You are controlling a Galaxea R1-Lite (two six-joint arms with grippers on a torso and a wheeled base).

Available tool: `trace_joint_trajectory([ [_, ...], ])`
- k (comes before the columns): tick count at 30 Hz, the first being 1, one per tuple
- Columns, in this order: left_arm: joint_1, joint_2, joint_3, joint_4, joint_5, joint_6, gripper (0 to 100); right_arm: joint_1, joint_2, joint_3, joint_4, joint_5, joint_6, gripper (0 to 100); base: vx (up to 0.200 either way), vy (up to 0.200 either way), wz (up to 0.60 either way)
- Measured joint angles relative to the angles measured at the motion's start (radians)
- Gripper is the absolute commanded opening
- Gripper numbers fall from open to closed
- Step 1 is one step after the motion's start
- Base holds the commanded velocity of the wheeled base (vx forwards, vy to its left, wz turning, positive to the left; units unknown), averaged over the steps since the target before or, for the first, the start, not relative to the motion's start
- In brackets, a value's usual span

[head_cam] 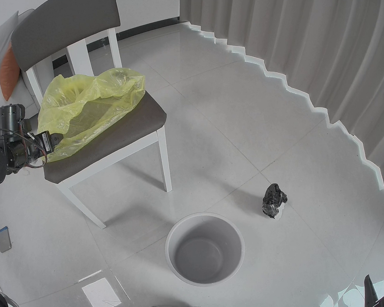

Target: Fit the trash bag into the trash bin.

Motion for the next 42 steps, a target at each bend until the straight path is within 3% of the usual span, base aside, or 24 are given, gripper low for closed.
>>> trace_joint_trajectory([
  [6, 0.003, 0.034, -0.027, 0.0, -0.015, -0.011, 0, 0.0, 0.0, 0.0, -0.113, 0.062, 0.031, 100, 0.0, 0.0, 0.0],
  [12, 0.007, 0.036, -0.031, -0.001, -0.038, -0.022, 0, 0.001, 0.008, -0.091, -0.148, 0.189, 0.091, 100, 0.0, 0.0, 0.0],
  [19, -0.011, -0.036, 0.004, -0.029, -0.108, -0.043, 0, 0.0, 0.14, -0.237, -0.128, 0.208, 0.104, 100, 0.0, 0.0, 0.0],
  [24, -0.067, -0.179, 0.041, -0.041, -0.169, -0.031, 0, 0.0, 0.296, -0.362, -0.121, 0.211, 0.103, 100, 0.0, 0.0, 0.0],
  [29, -0.212, -0.35, 0.054, 0.051, -0.203, 0.067, 0, 0.001, 0.434, -0.461, -0.103, 0.213, 0.085, 100, 0.0, 0.0, 0.0],
  [37, -0.552, -0.579, 0.005, 0.366, -0.231, 0.298, 0, 0.017, 0.608, -0.609, 0.021, 0.217, -0.013, 100, 0.0, 0.0, 0.0],
  [42, -0.681, -0.657, -0.045, 0.5, -0.243, 0.481, 0, 0.04, 0.708, -0.736, 0.117, 0.218, -0.047, 100, 0.0, 0.0, 0.0],
])
